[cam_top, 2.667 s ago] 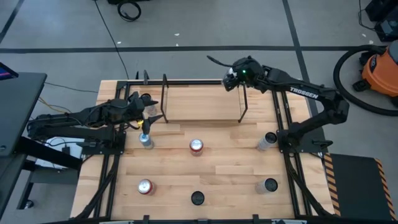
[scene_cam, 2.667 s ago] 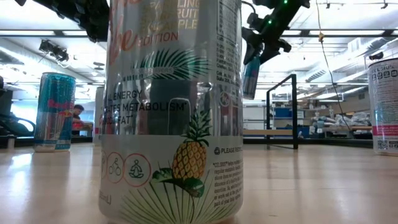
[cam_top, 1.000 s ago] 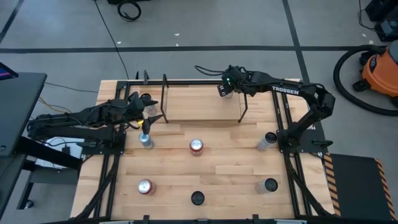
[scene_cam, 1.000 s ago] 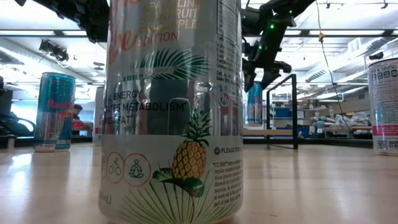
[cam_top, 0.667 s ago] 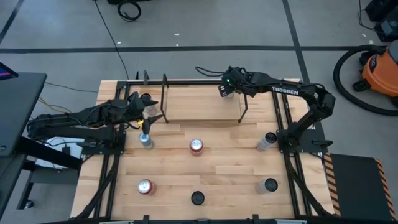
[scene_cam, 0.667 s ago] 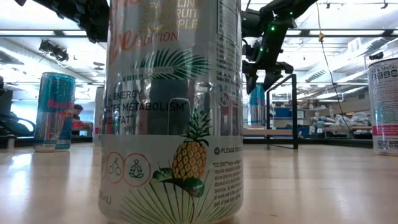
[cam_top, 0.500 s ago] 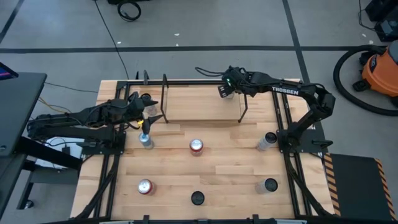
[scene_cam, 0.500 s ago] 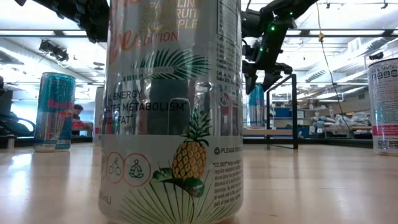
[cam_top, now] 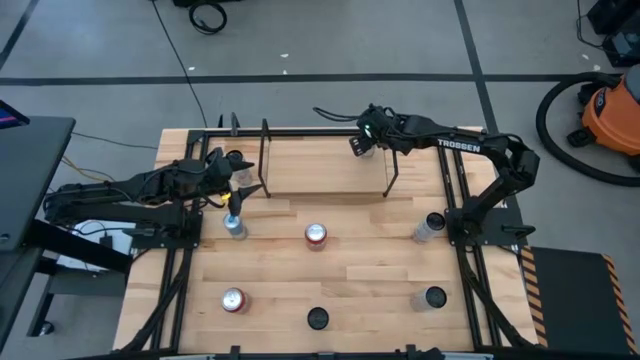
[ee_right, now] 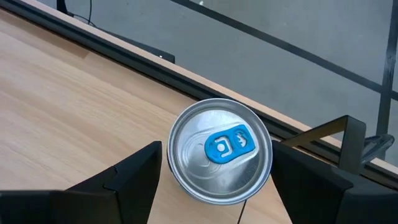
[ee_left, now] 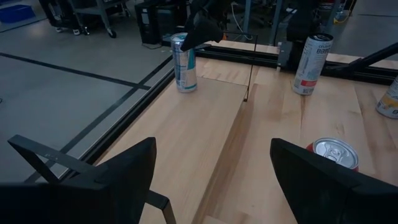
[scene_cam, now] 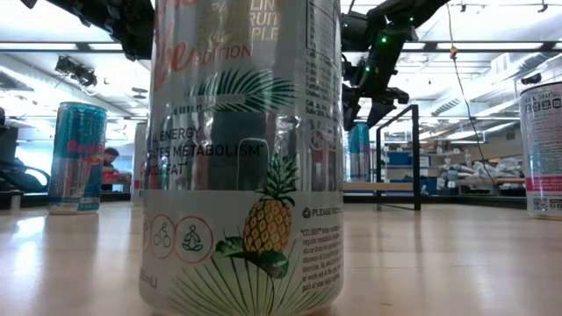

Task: Place canned beverage on shelf
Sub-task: Put the right blue soda can on the shelf

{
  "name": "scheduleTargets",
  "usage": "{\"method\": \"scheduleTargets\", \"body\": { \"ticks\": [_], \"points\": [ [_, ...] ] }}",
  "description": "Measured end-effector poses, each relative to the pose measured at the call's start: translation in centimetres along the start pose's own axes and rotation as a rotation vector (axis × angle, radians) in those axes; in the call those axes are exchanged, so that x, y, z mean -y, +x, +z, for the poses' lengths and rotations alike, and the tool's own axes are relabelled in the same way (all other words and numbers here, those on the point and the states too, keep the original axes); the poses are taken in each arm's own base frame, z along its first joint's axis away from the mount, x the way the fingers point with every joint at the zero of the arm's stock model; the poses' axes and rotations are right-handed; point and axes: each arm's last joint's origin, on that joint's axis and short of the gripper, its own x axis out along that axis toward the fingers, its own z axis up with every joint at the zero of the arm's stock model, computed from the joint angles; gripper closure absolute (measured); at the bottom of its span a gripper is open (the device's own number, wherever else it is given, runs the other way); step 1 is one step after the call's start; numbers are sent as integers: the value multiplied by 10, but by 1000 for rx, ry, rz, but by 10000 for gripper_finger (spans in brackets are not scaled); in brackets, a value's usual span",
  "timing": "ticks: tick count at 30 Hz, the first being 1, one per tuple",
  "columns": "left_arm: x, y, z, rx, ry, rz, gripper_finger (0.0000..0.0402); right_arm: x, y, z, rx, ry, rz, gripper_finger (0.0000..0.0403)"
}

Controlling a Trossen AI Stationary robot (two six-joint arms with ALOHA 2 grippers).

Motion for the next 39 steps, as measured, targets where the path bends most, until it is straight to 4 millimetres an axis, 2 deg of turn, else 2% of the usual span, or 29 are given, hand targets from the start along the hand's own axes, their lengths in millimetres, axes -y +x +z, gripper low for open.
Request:
{"method": "scheduleTargets", "body": {
  "ticks": [15,21,32,39],
  "points": [
    [0,0,0,0,0,0,83,-1,0,1,7,-77,6,106],
    [0,0,0,0,0,0,83,-2,-1,0,-25,-123,81,106],
    [0,0,0,0,-7,1,83,-3,-1,-1,-40,-92,96,106],
    [0,0,0,-1,-7,0,83,4,-15,2,-10,-108,113,106]
  ]
}}
